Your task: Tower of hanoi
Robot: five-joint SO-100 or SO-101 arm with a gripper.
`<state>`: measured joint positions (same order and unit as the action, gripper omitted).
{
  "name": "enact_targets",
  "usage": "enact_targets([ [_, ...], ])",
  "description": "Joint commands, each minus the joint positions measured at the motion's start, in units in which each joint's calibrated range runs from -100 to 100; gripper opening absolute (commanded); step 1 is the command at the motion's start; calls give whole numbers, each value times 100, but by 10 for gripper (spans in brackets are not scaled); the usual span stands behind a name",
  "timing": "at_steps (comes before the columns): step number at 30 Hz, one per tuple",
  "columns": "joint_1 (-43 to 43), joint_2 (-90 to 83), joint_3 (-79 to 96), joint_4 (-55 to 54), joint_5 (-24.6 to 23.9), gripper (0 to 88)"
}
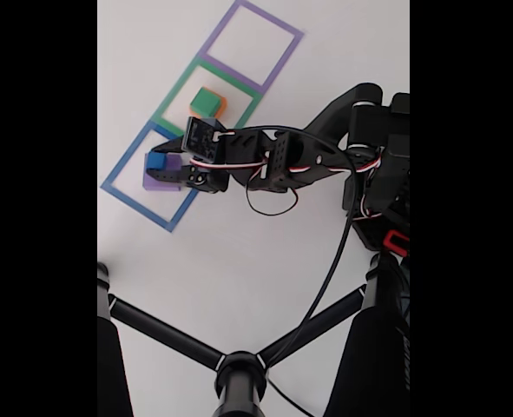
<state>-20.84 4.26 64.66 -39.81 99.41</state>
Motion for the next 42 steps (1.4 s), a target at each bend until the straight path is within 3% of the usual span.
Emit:
enact_targets([
  [1,-7,22,24,-165,59,58],
  [8,41,143,43,-327,59,97],
  [17,51,224,43,-473,59,219],
  [29,3,-511,-303,-68,59,237],
  [33,3,-1197,-757,871,59,206],
  [42,444,-3087,-1994,5106,59,2],
])
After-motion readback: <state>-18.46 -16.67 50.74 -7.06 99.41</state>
